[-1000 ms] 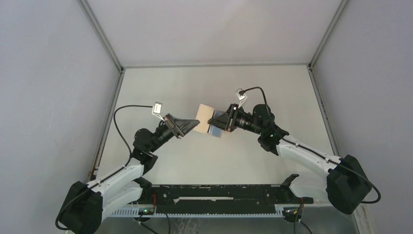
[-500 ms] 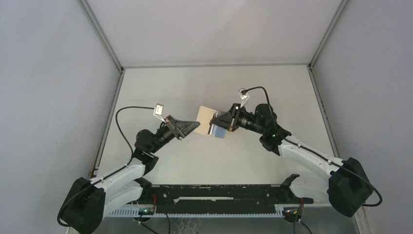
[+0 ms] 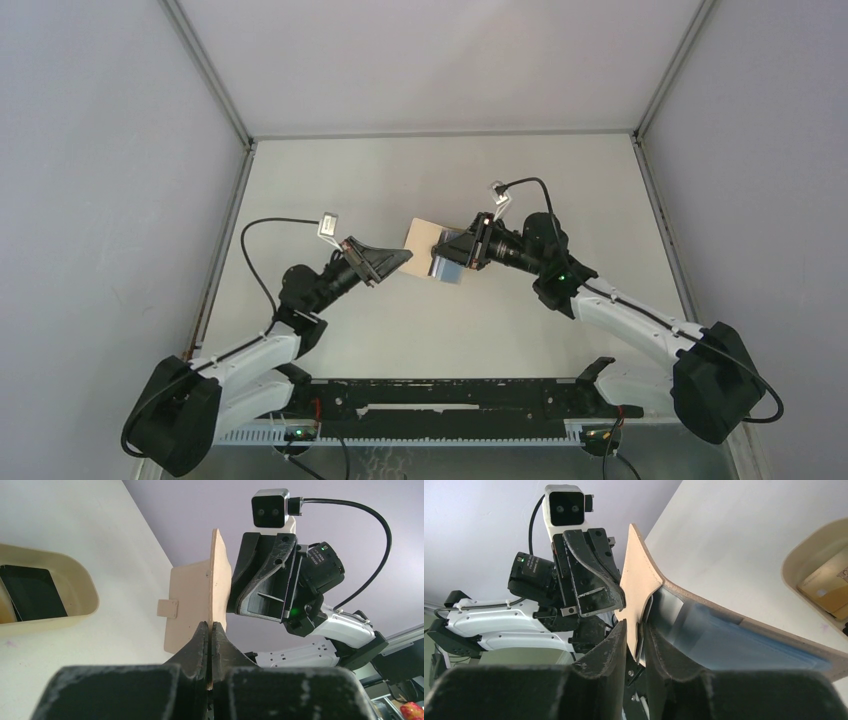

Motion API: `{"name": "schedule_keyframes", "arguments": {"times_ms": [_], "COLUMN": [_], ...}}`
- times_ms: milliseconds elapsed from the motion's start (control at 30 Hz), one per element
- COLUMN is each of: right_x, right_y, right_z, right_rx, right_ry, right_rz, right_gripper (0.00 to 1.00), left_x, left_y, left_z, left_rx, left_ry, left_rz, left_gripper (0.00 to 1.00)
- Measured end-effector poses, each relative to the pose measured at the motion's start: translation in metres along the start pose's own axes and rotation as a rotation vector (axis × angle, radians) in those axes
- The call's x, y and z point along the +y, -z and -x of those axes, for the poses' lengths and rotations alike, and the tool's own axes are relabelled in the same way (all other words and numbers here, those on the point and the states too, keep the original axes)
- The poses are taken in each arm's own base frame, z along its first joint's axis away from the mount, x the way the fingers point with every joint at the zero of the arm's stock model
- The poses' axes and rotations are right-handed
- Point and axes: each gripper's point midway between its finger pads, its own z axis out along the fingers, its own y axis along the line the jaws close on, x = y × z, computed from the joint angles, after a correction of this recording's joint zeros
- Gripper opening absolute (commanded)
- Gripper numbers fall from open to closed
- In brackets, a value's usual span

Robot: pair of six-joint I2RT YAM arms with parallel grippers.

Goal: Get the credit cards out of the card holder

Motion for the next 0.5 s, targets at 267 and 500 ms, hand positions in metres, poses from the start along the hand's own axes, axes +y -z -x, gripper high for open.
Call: {"name": "schedule_keyframes", "arguments": {"times_ms": [267,500], "right_x": [-0.0017,-0.0013], "right_y": [-0.001,-0.0009], "right_z": [-0.0027,-0.0035], "right_rx": [0.012,0.016], "right_ry": [-0.004,-0.001], "right_rz": [0.0,0.003], "right_gripper": [0.26,0.23], "left_x": [0.0018,0.0037], "left_y": [-0.0006,-0.0008], "left_z": [-0.0007,-0.0005], "left_rx": [0.002,0.002], "left_ry": [0.011,0.021], "left_rz": [0.005,0.012], "left_gripper": [0.0,0.0]}}
